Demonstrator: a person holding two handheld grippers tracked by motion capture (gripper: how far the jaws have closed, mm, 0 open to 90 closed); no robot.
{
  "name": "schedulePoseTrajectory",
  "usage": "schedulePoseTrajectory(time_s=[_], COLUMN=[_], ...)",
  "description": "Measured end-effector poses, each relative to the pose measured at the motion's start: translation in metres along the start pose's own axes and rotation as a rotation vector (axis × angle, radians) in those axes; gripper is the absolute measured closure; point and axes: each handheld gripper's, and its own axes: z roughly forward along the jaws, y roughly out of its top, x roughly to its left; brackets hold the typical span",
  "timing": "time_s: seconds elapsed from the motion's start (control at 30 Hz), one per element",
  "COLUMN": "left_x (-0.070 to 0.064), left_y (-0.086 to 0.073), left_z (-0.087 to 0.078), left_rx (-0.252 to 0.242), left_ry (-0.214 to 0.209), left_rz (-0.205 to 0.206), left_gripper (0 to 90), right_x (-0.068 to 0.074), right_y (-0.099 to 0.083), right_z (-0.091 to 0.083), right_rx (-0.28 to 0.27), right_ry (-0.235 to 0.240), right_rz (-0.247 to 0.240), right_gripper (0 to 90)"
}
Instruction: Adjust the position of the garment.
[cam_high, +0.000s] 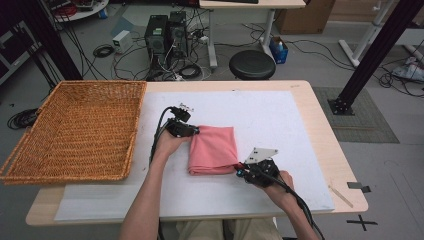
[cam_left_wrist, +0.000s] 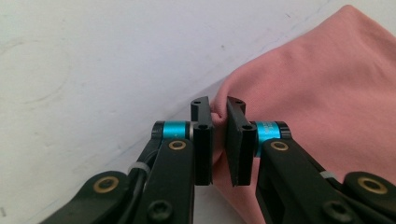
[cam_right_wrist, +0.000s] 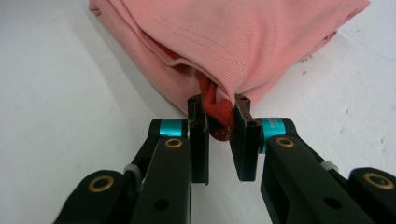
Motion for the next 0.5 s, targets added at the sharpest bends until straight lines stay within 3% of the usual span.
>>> schedulePoseTrajectory(time_s=[0.5], left_x=[0.026], left_y=[0.011], left_z=[0.002], left_rx=[0.011], left_ry=[0.103], left_rz=[-0.027], left_gripper=[82.0], right_x=[-0.005], right_y=[0.029], right_z=[0.031], right_rx=[0.021], right_ry=[0.007], right_rz=[-0.019], right_gripper=[79.3])
